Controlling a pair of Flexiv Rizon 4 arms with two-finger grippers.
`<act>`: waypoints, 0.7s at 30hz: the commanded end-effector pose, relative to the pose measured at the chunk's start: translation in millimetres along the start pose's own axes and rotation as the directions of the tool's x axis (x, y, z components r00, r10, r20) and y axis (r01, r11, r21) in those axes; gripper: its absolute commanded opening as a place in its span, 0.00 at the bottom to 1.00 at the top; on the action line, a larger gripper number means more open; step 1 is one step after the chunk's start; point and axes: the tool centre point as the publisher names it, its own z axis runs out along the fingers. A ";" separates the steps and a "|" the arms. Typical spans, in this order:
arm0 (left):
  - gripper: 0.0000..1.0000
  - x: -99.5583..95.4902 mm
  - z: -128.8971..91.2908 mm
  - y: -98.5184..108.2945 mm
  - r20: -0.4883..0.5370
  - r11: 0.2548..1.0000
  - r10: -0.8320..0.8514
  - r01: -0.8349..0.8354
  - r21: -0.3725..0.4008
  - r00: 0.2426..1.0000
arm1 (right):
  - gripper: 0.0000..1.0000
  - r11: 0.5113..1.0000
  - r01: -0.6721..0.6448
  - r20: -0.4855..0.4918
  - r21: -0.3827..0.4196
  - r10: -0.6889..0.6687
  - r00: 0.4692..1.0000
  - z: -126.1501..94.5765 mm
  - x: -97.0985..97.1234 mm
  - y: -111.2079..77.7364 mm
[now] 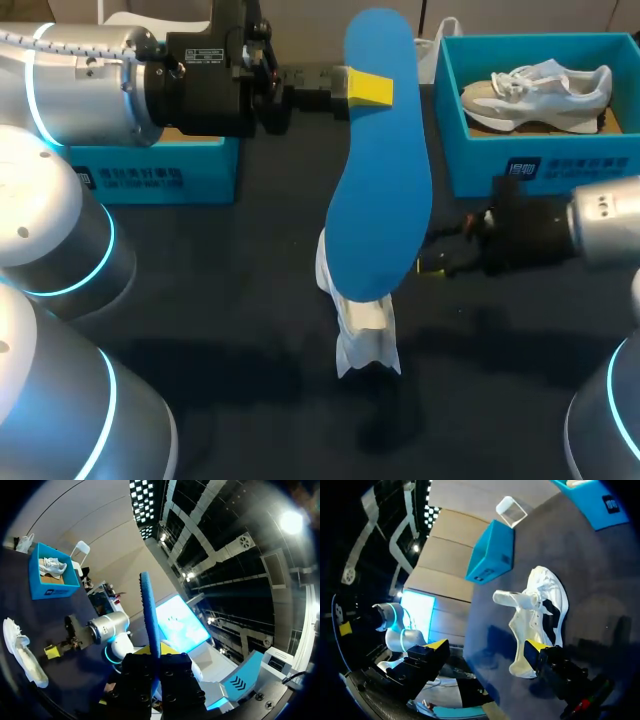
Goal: Take the shoe out of the shoebox, open the shoe tongue, remove and reinsert the insole, then place the shoe into the shoebox
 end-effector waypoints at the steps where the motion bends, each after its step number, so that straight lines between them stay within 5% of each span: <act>1: 0.00 -0.1 2.1 -1.0 0.001 1.000 0.000 0.000 -0.002 1.000 | 1.00 1.000 -0.010 -0.007 -0.023 0.010 1.000 -30.5 8.1 2.3; 13: 0.00 -0.1 2.1 -1.0 0.001 1.000 0.000 0.000 -0.002 1.000 | 1.00 0.975 -0.204 -0.189 -0.086 0.185 0.964 -68.9 21.6 11.0; 21: 0.00 -0.1 2.1 -1.0 0.001 1.000 0.000 0.000 -0.002 1.000 | 1.00 0.984 -0.157 -0.244 -0.080 0.133 0.961 -77.3 32.3 21.7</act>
